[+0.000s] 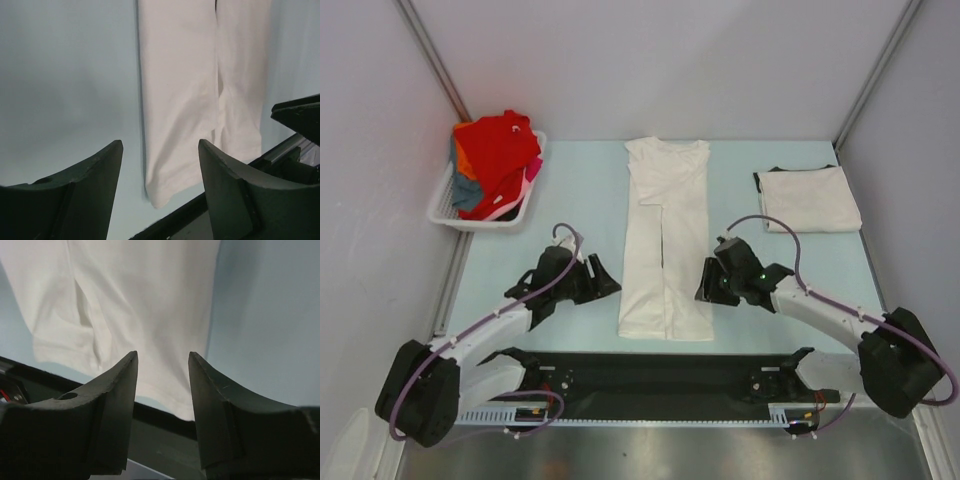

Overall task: Fold and stack the t-shirts
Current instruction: Fold the tshirt

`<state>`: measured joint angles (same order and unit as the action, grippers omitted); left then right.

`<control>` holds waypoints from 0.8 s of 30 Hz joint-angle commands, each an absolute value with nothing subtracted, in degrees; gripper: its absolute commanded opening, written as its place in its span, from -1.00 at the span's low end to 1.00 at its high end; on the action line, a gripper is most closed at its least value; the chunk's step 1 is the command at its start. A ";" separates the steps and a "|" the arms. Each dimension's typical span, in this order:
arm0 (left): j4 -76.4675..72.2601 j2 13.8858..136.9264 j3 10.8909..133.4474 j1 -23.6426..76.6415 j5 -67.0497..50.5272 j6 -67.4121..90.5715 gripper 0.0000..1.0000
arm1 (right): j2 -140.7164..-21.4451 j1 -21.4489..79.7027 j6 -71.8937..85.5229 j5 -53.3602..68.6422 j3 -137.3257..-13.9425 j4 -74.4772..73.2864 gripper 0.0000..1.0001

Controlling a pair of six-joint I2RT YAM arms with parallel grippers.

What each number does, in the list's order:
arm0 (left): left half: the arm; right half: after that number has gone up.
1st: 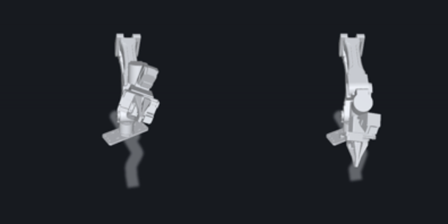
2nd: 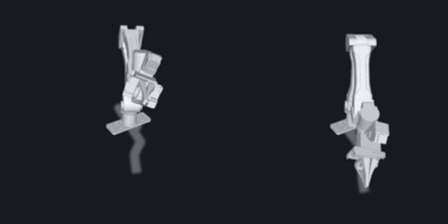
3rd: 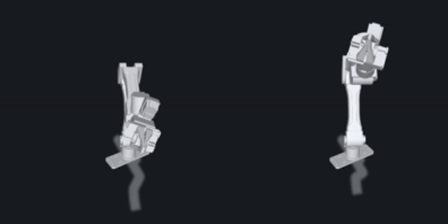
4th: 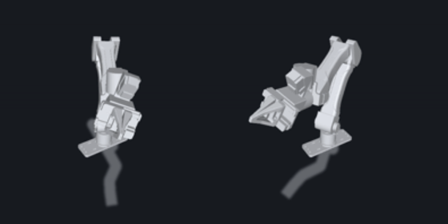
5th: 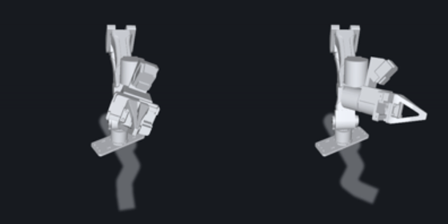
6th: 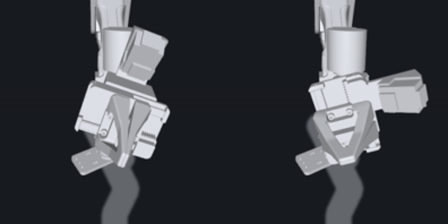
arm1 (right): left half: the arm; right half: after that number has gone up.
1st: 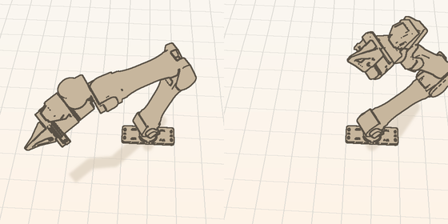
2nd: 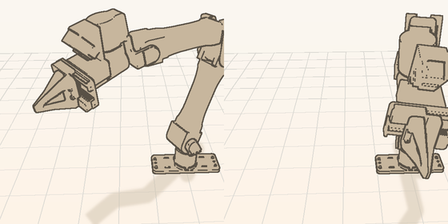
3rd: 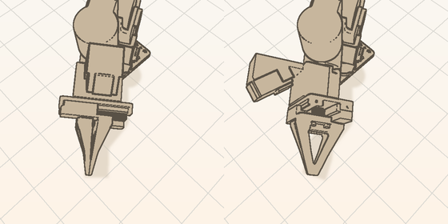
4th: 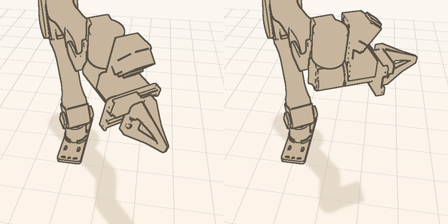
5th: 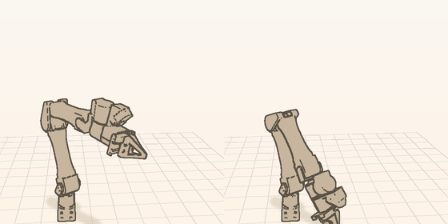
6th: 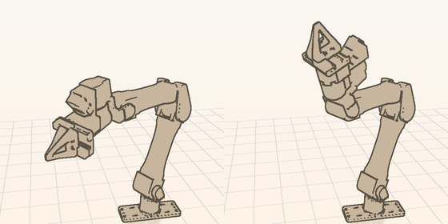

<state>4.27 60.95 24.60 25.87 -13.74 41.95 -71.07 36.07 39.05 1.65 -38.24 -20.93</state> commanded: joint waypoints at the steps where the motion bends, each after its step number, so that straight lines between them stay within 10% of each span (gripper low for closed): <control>1: 6.59 56.87 20.05 27.85 -13.88 42.80 0.34 | -67.15 41.12 45.15 -3.95 -36.39 -26.36 -0.01; 24: 2.02 54.76 10.02 36.83 -15.47 48.69 0.20 | -57.76 58.63 58.63 -9.57 -32.25 -35.59 -0.16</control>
<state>-0.14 55.13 12.27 36.01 -15.64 47.97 -61.28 59.05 57.06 -6.02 -30.83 -31.73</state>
